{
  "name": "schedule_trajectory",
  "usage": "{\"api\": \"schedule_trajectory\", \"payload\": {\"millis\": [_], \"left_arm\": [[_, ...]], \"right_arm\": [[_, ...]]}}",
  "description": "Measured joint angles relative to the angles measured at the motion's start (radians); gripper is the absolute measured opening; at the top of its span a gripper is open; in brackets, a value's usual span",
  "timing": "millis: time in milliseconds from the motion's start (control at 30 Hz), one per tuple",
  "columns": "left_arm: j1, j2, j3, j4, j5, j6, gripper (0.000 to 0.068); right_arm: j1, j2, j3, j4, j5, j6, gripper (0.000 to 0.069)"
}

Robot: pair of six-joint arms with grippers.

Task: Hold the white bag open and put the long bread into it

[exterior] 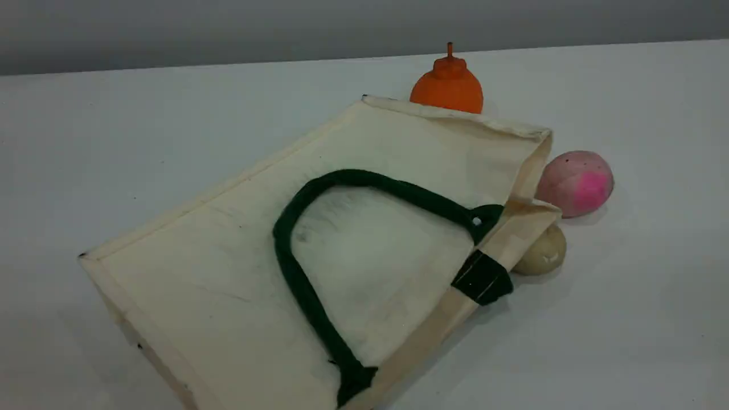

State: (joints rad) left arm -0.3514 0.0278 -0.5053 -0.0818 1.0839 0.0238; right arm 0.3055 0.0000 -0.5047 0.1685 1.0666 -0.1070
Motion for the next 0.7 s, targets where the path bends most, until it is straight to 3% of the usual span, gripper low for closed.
{"api": "schedule_trajectory", "payload": {"millis": [433,567,700], "left_arm": [[0.000,0.000,-0.001,0.003,0.003,0.000,0.0434],[0.000,0.000,-0.001,0.003,0.003,0.000,0.0434],[0.007,0.000,-0.001,0.003,0.003,0.000,0.0434]], "right_arm": [[-0.001,0.000,0.000,0.001,0.001,0.000,0.0432],[-0.050,0.000,0.000,0.018,0.002,0.000,0.0432],[-0.157,0.000,0.000,0.016,0.002,0.000,0.0432]]}}
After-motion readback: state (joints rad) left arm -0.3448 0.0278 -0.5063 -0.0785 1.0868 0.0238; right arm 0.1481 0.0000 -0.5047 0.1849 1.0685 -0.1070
